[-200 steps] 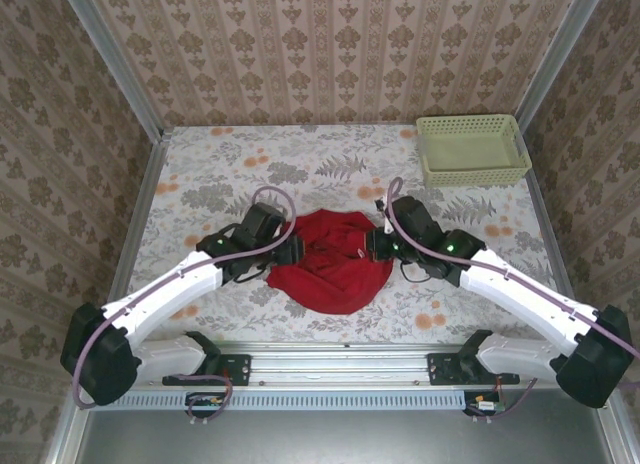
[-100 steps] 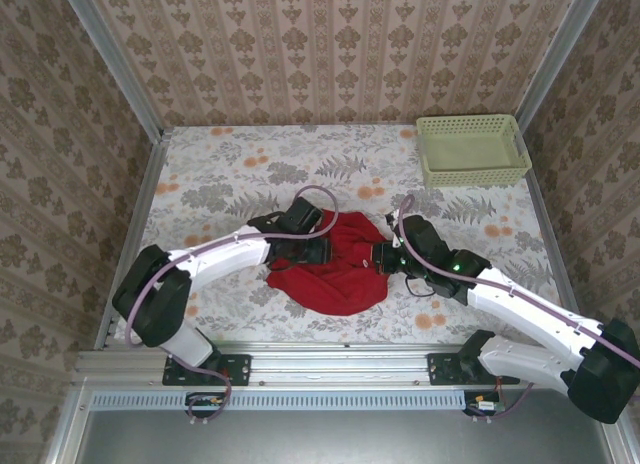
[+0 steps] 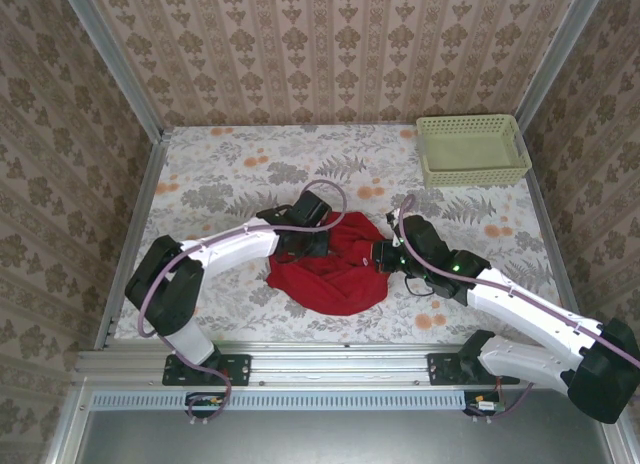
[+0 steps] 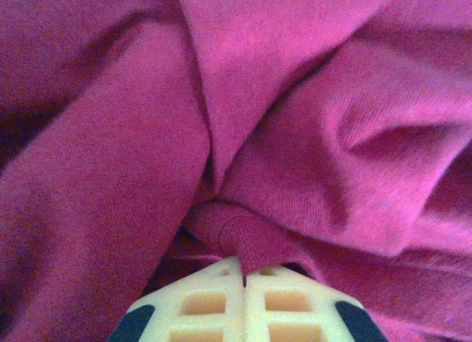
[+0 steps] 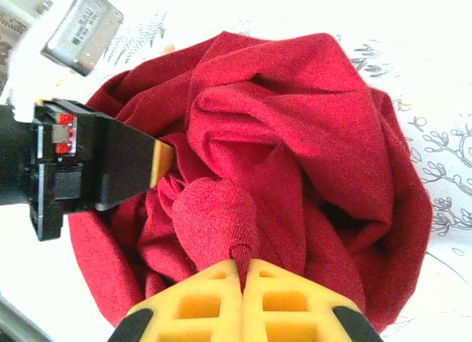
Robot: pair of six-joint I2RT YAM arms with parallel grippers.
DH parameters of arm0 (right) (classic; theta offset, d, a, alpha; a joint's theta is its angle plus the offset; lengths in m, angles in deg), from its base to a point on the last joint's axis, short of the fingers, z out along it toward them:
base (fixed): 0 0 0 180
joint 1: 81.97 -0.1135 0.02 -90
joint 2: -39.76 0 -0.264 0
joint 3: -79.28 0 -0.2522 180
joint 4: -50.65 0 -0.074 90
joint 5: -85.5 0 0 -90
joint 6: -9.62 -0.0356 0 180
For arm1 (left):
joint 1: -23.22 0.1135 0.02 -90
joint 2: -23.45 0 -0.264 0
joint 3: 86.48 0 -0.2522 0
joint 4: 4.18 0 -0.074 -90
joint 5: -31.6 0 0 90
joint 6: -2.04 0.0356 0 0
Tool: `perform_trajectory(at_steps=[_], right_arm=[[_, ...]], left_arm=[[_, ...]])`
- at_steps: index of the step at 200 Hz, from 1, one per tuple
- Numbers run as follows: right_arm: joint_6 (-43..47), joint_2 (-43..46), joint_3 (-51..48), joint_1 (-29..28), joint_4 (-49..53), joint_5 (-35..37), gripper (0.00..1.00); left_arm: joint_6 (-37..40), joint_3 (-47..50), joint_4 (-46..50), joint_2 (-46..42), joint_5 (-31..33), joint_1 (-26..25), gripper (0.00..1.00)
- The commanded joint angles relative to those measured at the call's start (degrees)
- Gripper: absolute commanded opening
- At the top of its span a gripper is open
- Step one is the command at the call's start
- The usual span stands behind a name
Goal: Fold the inside-out t-shirt
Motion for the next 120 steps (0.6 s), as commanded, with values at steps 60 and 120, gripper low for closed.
perform_trajectory(at_steps=[60, 120], right_arm=[[9.2, 0.2, 19.3, 1.2, 10.6, 10.3, 0.0], [12.7, 3.9, 29.5, 4.4, 11.0, 7.9, 0.0]], left_arm=[[15.3, -26.9, 19.6, -18.6, 7.0, 2.0, 0.0], [14.1, -29.1, 16.1, -29.0, 0.0, 5.7, 0.0]])
